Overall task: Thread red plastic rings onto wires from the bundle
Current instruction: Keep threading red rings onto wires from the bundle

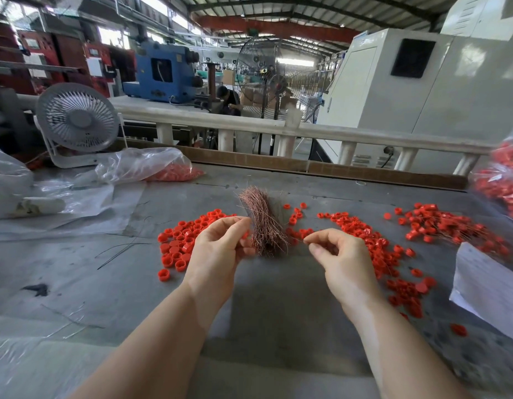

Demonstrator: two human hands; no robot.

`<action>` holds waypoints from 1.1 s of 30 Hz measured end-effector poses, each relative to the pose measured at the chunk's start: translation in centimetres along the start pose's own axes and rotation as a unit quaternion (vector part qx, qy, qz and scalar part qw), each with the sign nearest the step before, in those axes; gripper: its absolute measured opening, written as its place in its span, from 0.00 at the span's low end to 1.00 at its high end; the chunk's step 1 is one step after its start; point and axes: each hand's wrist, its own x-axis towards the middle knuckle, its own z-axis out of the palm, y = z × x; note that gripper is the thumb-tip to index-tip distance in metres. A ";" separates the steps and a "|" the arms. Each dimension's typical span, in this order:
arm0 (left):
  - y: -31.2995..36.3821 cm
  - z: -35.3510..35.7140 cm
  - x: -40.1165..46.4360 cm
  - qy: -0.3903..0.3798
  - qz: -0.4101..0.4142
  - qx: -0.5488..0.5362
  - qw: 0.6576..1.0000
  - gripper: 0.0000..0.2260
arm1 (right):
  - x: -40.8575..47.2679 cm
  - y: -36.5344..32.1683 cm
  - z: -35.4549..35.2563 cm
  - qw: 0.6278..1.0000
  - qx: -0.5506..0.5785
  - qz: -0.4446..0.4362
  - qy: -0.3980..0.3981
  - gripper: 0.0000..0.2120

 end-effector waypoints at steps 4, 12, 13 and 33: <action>0.1 -0.1 -0.1 0.004 0.005 0.006 1.000 0.04 | 0.2 0.1 -0.4 0.992 0.109 0.047 0.036 0.13; 0.2 -0.1 -0.3 0.010 0.005 0.013 1.000 0.04 | 0.6 -0.2 -0.9 0.946 0.279 0.150 0.071 0.10; 0.2 -0.1 -0.3 0.012 0.005 0.011 1.000 0.03 | 0.6 -0.3 -1.0 0.941 0.293 0.152 0.077 0.10; 0.2 -0.4 0.1 0.065 0.002 -0.042 0.997 0.07 | 0.8 0.1 -1.9 0.927 0.273 0.177 0.188 0.08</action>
